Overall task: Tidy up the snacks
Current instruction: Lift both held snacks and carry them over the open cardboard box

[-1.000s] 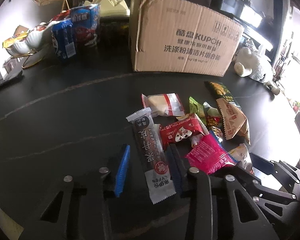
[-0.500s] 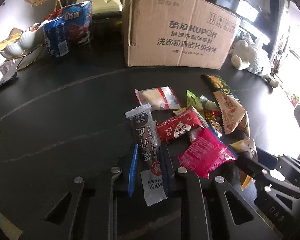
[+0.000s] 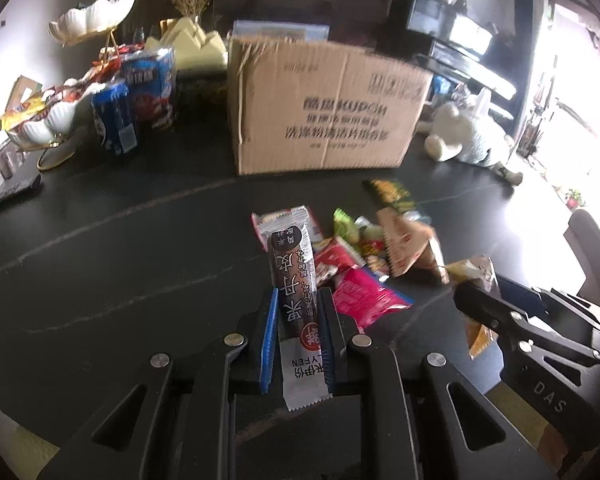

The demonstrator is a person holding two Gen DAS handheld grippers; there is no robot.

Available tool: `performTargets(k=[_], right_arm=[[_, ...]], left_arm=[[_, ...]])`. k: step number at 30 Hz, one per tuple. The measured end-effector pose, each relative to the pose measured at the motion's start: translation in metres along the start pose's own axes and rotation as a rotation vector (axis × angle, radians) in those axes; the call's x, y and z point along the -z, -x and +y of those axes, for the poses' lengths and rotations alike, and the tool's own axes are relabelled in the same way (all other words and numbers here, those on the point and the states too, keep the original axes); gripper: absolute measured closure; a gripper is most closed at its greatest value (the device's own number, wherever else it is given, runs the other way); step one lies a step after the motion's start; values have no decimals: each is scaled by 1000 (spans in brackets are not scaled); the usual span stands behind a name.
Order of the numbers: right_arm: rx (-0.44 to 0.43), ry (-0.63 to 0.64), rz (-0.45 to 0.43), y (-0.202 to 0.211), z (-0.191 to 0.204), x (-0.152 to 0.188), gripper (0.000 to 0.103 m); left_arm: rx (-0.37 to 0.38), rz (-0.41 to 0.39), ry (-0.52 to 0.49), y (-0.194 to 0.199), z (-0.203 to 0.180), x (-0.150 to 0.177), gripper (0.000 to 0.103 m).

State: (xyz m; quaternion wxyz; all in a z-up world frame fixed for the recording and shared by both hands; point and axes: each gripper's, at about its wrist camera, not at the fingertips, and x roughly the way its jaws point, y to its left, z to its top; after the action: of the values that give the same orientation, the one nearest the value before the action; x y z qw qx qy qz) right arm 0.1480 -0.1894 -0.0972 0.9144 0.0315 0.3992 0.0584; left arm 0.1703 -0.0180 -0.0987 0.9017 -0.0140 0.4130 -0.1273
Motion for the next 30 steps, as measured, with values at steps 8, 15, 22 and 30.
performTargets(k=[8, 15, 22, 30], right_arm=[[29, 59, -99, 27, 3, -29, 72], [-3, 43, -147, 43, -1, -58, 72], [-17, 51, -250, 64, 1, -105, 72], [-36, 41, -284, 61, 0, -154, 72]], left_arm=[[15, -85, -48, 30, -10, -25, 83], [40, -159, -85, 50, -19, -58, 83], [38, -221, -106, 66, -19, -96, 84], [46, -249, -119, 73, -18, -140, 84]])
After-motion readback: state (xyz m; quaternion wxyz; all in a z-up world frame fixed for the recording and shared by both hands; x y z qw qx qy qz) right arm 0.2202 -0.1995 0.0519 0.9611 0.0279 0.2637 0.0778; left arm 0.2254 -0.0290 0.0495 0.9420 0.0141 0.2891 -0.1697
